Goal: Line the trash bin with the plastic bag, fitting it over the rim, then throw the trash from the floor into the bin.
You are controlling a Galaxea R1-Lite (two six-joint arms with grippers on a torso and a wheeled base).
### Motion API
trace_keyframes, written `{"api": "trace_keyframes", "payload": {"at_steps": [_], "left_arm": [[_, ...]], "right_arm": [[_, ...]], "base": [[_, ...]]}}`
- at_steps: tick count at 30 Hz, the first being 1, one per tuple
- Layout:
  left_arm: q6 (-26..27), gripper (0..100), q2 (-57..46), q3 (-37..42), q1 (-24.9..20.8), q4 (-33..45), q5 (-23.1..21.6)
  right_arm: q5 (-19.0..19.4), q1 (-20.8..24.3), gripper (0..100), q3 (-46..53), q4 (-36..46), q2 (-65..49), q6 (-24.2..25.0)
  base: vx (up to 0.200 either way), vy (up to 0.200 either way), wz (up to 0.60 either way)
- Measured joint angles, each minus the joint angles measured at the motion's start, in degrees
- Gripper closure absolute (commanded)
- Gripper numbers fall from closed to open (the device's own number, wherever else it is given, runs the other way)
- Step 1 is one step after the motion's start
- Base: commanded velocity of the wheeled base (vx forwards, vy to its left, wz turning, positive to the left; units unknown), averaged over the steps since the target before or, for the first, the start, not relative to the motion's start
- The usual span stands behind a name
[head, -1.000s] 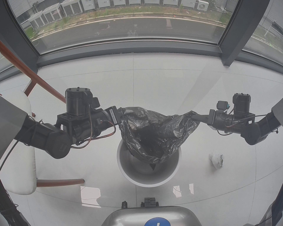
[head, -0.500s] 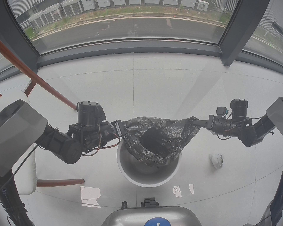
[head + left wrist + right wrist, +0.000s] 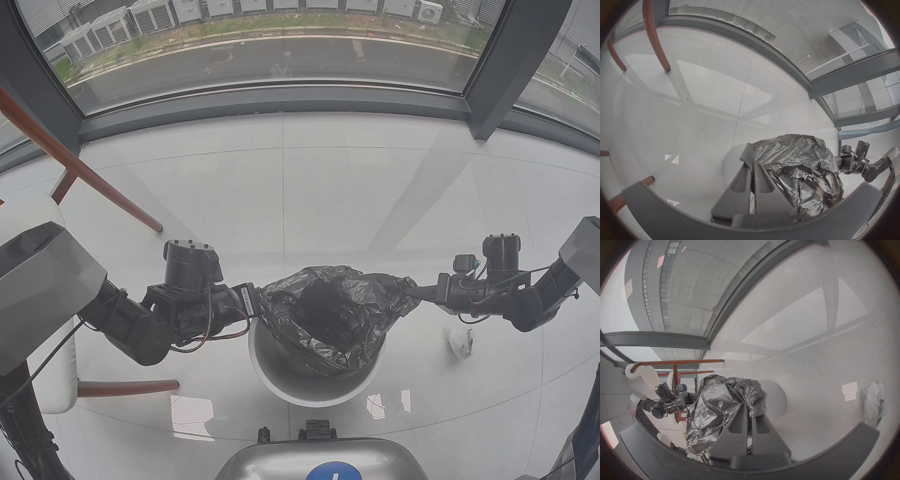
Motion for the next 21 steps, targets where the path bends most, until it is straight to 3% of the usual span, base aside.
{"api": "trace_keyframes", "payload": {"at_steps": [21], "left_arm": [[0.0, 100, -5.1, 6.9, -0.3, -0.6, -0.1]], "right_arm": [[0.0, 3.5, 100, 8.2, -0.1, -4.4, -1.6]], "base": [[0.000, 0.000, 0.00]]}}
